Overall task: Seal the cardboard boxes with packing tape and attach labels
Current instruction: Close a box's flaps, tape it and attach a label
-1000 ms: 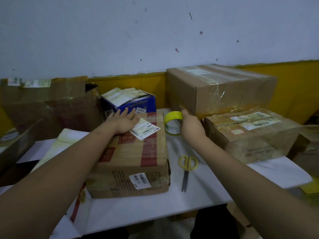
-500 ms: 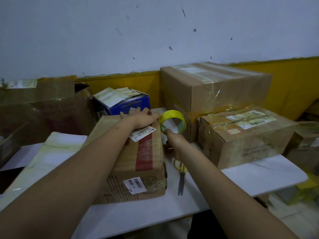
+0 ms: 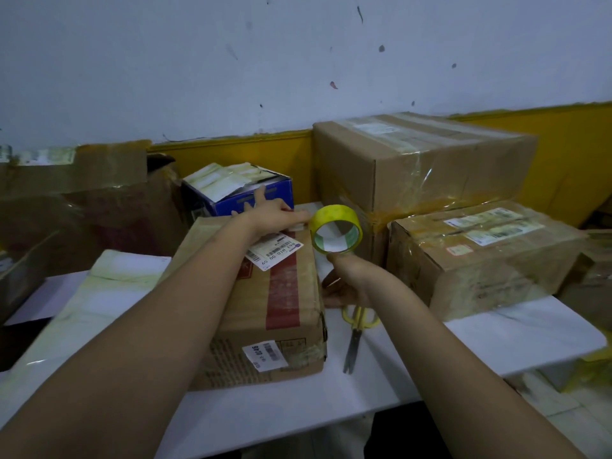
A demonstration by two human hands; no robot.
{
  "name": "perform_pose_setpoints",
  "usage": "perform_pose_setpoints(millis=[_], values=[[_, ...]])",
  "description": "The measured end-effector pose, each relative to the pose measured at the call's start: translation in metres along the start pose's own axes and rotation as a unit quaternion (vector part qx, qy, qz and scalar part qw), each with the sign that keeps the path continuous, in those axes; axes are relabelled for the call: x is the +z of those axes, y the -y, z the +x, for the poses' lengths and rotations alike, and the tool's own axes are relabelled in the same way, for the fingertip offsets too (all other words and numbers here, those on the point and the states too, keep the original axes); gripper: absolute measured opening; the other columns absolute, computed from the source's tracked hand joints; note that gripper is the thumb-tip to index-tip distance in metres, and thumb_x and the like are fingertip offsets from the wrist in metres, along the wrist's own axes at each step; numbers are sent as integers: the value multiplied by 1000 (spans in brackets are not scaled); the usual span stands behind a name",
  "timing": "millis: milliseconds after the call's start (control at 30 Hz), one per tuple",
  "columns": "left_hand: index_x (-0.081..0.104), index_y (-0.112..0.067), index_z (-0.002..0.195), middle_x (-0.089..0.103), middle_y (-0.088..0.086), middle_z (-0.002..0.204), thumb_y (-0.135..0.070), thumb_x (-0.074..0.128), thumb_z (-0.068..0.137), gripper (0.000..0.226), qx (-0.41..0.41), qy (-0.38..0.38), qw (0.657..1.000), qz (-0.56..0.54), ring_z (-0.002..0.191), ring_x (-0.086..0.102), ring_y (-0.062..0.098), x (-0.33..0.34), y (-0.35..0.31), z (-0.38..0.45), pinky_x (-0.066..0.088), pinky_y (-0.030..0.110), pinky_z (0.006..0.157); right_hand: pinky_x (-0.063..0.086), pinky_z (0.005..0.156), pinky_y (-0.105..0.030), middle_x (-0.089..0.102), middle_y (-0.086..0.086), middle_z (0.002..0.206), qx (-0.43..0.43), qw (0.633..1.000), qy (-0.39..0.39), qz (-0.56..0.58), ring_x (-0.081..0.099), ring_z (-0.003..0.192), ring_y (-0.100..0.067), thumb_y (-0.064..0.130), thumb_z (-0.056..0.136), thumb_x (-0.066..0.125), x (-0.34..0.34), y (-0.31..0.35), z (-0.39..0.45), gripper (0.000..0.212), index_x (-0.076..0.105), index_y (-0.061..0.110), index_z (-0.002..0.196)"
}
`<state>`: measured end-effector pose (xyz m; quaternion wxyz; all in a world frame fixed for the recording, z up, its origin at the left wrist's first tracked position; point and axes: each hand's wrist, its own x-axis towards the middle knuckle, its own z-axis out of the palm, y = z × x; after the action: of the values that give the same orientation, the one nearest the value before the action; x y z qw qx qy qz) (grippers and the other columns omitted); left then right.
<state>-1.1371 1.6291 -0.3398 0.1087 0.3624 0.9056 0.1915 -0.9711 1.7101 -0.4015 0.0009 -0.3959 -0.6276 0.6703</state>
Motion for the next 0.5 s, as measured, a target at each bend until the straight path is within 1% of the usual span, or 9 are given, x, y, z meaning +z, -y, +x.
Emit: perform_pose_setpoints(millis=[67,167,200,267,333,367,400,433,500], values=[[61,-38,120,-15,-5,165,-82,62,72,65,-5,12,999,-32,151,-6,43,-2,4,2,10,65,118,57,67,-35,64,-20,95,19,999,13,27,64,77,-27,52,104,34,0,0,-1,64,55,-8,114],[63,-35,100,-15,-5,164,-82,65,62,61,6,21,997,-75,152,-8,36,-10,5,-2,18,59,119,56,85,-36,57,-15,91,36,998,15,50,58,80,-24,42,102,45,8,-1,-4,49,53,-6,105],[66,-31,98,-15,-4,163,-79,67,66,58,15,14,995,-99,152,-10,32,-15,4,-8,22,55,118,55,83,-34,55,-12,84,36,998,15,58,55,74,-22,39,99,49,12,0,-6,41,54,-2,100],[72,-25,92,-7,-2,162,-70,69,77,48,22,-10,987,-157,152,-6,25,-25,5,-9,31,47,115,49,64,-26,51,-5,66,13,996,25,87,48,57,-17,34,95,52,19,2,-14,31,54,8,79],[75,-22,92,15,2,159,-72,72,72,54,-1,-25,975,-220,150,16,24,-42,9,-10,41,43,109,45,51,-22,52,0,54,-25,986,60,152,51,46,-13,30,98,49,22,10,-21,44,55,14,58],[74,-20,96,35,6,151,-73,75,65,62,-21,-36,961,-273,141,38,25,-50,12,-9,47,42,103,49,53,-23,58,-2,56,-50,980,78,176,58,48,-13,30,100,48,22,18,-30,50,62,14,55],[72,-13,102,54,8,131,-70,77,64,69,-33,-45,936,-347,119,60,23,-56,15,-8,53,40,93,53,61,-26,67,-6,67,-83,981,69,161,65,59,-16,33,101,49,22,29,-39,48,71,11,64],[68,-5,99,64,10,106,-63,74,72,64,-37,-44,905,-422,90,69,20,-63,14,-13,56,35,79,54,67,-28,72,-12,82,-122,985,28,116,69,71,-19,37,100,52,19,43,-45,41,76,8,85],[66,-7,73,65,7,69,-49,55,97,49,-28,-31,853,-520,54,65,17,-66,16,-24,55,25,54,46,61,-27,70,-17,98,-205,973,-94,-39,63,75,-19,42,98,55,10,66,-56,45,69,2,111]])
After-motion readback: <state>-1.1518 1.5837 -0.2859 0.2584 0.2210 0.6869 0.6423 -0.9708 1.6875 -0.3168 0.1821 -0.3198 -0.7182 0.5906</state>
